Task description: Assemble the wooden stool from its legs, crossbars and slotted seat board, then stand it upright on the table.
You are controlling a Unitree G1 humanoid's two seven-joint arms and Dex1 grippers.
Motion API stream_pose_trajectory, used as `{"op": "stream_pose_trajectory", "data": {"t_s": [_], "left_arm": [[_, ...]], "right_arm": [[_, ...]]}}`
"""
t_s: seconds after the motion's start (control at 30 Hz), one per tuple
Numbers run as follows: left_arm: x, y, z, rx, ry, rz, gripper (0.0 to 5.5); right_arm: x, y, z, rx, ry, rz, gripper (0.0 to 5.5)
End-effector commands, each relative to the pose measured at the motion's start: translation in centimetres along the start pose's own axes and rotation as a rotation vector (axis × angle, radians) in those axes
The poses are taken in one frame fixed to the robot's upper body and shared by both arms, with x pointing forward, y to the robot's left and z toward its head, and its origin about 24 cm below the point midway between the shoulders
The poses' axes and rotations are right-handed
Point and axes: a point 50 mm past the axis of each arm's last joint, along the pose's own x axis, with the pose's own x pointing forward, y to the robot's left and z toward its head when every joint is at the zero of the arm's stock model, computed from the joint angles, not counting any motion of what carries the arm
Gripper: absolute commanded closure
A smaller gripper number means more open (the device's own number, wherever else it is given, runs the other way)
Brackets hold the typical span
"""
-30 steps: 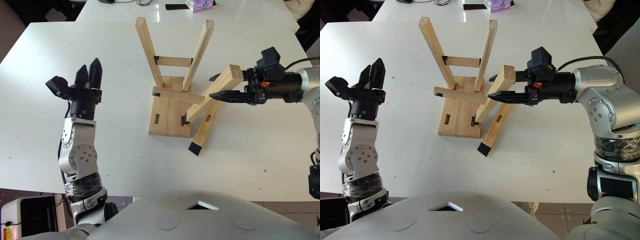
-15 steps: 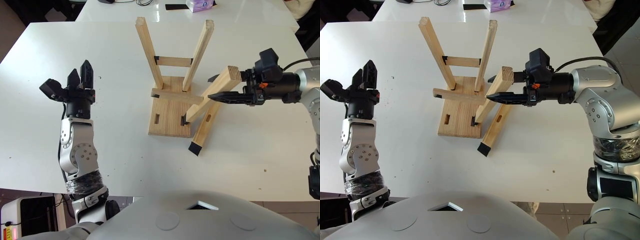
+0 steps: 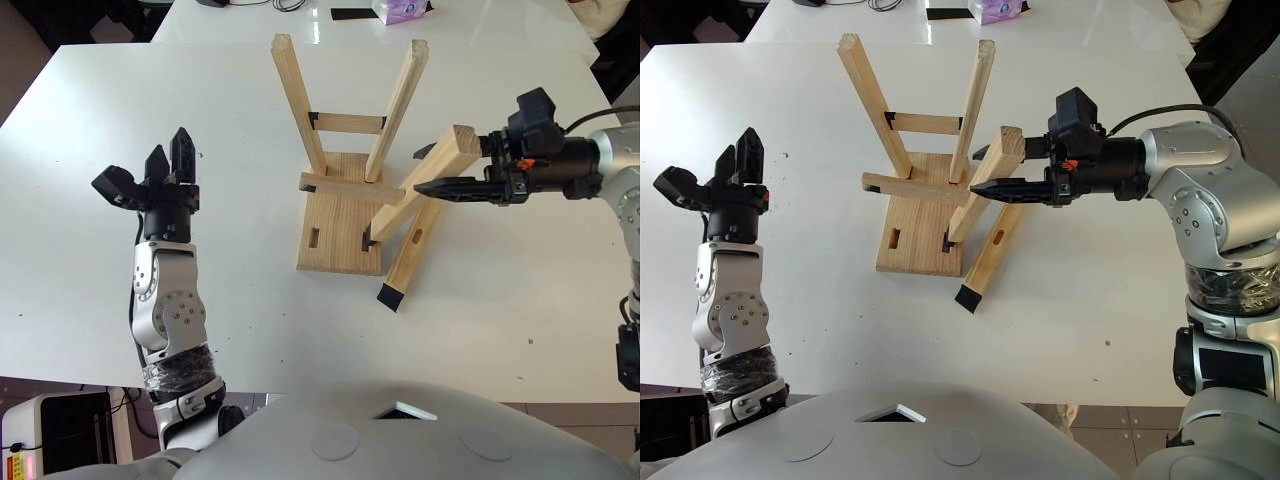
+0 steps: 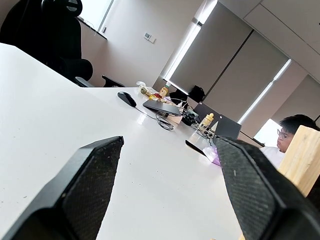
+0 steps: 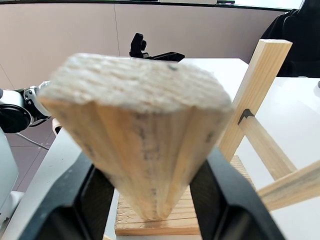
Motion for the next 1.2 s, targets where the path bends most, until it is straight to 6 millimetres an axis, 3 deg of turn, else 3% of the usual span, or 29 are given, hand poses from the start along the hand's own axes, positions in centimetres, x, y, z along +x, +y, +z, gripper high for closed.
{"op": "stream_pose_trajectory", "data": {"t_s": [0.03,0.5,0.93,1.2], "left_arm": [[-0.2,0.1,-0.2,0.0,0.002,0.013,2.11],[-0.3,0.1,-0.7,-0.004,0.017,0.02,2.11],[-0.5,-0.3,-1.3,0.001,0.029,0.008,2.11],[-0.4,-0.4,-1.5,0.001,0.036,0.007,2.11]], "right_arm": [[-0.3,0.0,0.4,-0.004,0.0,0.001,3.48],[0.4,0.5,-0.3,0.023,-0.015,0.01,3.48],[0.2,-0.4,-0.8,0.009,0.014,-0.037,3.48],[1.9,1.0,-1.6,-0.008,0.059,0.0,3.48]]}}
